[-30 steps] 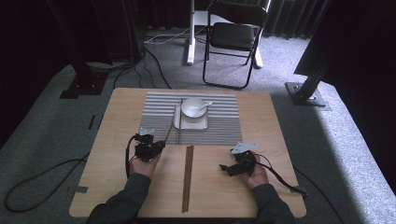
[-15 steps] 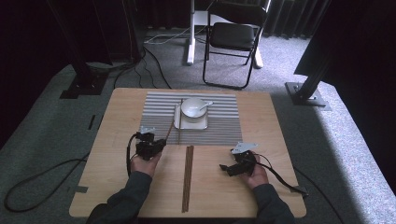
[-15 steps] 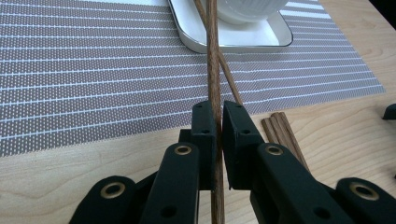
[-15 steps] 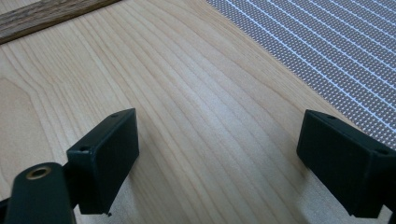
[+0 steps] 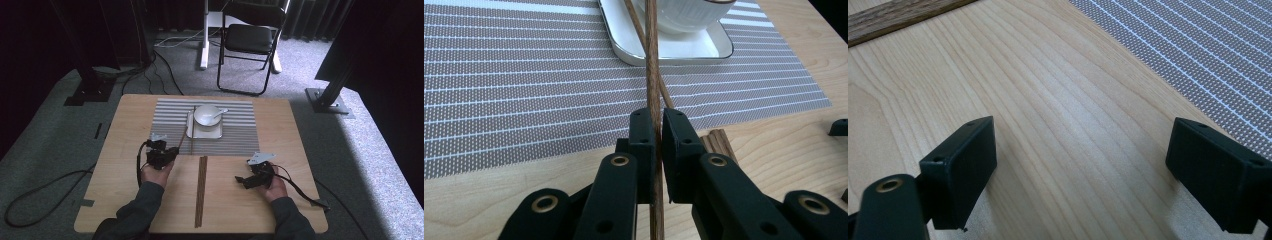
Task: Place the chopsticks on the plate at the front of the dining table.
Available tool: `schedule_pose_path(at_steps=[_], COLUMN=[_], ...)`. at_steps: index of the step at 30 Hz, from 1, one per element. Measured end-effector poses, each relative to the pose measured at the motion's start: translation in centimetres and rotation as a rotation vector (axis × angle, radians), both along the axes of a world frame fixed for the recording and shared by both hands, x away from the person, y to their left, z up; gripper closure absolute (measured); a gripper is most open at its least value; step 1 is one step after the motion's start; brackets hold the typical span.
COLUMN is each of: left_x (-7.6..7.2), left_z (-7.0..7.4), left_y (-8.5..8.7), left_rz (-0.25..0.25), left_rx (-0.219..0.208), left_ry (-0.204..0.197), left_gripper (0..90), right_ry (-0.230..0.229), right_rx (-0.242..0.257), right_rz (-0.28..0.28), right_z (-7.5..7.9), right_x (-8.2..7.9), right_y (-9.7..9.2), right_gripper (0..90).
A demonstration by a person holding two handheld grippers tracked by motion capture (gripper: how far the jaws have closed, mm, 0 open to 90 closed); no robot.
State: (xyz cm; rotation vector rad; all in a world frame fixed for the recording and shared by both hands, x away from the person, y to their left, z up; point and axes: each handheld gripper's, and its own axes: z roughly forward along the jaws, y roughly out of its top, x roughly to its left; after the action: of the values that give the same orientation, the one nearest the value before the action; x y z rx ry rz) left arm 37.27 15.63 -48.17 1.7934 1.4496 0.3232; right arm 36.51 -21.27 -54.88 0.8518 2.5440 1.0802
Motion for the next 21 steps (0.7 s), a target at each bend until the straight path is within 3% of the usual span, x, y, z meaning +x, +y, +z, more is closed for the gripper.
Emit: schedule_pose_path(at_steps=[21], left_x=[0.99], left_z=[0.48], left_y=[-0.43], left_rz=[0.004], left_rx=[-0.014], left_ry=[-0.005], left_gripper=[84.2], right_ry=[0.000], right_rx=[0.000], right_rz=[0.000], right_z=[0.00], right_x=[0.00], right_y=[0.00], right_gripper=[12.1])
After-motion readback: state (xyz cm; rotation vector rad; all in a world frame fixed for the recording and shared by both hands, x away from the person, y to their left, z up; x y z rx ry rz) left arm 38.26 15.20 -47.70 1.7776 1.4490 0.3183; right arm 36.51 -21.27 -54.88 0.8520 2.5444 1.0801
